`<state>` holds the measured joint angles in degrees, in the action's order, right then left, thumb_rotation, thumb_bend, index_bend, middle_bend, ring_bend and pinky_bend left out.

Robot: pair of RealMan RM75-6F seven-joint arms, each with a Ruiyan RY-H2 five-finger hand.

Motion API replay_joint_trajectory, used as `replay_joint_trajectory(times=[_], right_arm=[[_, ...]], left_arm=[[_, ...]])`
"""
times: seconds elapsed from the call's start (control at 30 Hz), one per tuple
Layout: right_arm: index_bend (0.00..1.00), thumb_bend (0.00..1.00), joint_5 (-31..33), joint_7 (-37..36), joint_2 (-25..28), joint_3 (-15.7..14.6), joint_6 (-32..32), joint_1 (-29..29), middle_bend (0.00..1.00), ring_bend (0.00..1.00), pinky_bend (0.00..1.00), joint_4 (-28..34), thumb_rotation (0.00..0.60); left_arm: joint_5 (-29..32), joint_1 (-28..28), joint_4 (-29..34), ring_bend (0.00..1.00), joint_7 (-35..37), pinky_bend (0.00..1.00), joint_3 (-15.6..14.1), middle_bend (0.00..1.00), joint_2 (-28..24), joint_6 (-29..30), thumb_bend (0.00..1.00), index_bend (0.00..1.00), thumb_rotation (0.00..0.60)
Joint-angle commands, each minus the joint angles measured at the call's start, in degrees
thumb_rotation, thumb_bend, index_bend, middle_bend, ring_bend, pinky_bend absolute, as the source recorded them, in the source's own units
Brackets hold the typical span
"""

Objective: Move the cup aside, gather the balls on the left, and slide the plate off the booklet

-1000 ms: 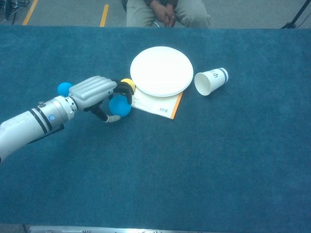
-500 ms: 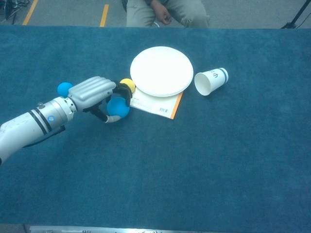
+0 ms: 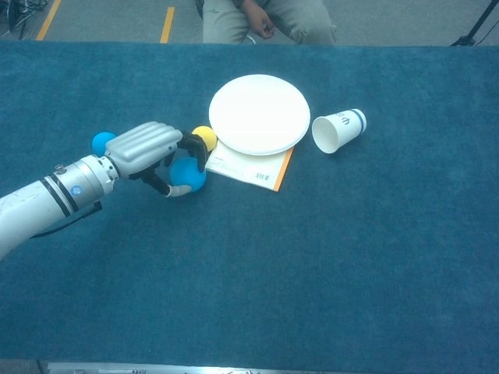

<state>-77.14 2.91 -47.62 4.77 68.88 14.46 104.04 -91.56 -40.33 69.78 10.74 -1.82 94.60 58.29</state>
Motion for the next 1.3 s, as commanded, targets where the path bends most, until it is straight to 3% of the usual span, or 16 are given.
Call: replay_joint_trajectory(times=[0.03,0.47,0.9,1.3], right_arm=[[0.28,0.17,0.0,0.0,0.01,0.0,0.02,-0.02,0.39,0.36,0.59,0.03,0.6],[0.28,0.17,0.16,-0.48,0.01,-0.05,-0.21,-0.14,0.39,0.36,0.59,-0.29,0.6],[0.28,0.17,0.29,-0.92,0.3,0.11,0.23,-0.44,0.39,0.36,0.59,-0.39,0.6],[0.28,0.17,0.18,-0.79,0.35,0.29,0.4,-0.4,0.39,0.36,0.59,-0.02,0.6]], left_arm=[[-0.01,-0.03,-0.07,0.34,-0.11,0.56,-0.09,0.33,0.17,-0.1,0.26,0.45,0.6],[0.92,-0.38,-0.83,0.28,-0.62,0.55,0.18,0.29,1.11,-1.56,0.26,0.4,0.6],[0.24,-0.55,-3.99,0.38,1.81,0.62,0.54,0.41,3.21,-0.21,0.27,0.51,0.6],[-0.93,0.67,-1.32,0.39,1.27,0.64,-1.29,0.44,-2.1,1.42,0.28,0.53,0.6]])
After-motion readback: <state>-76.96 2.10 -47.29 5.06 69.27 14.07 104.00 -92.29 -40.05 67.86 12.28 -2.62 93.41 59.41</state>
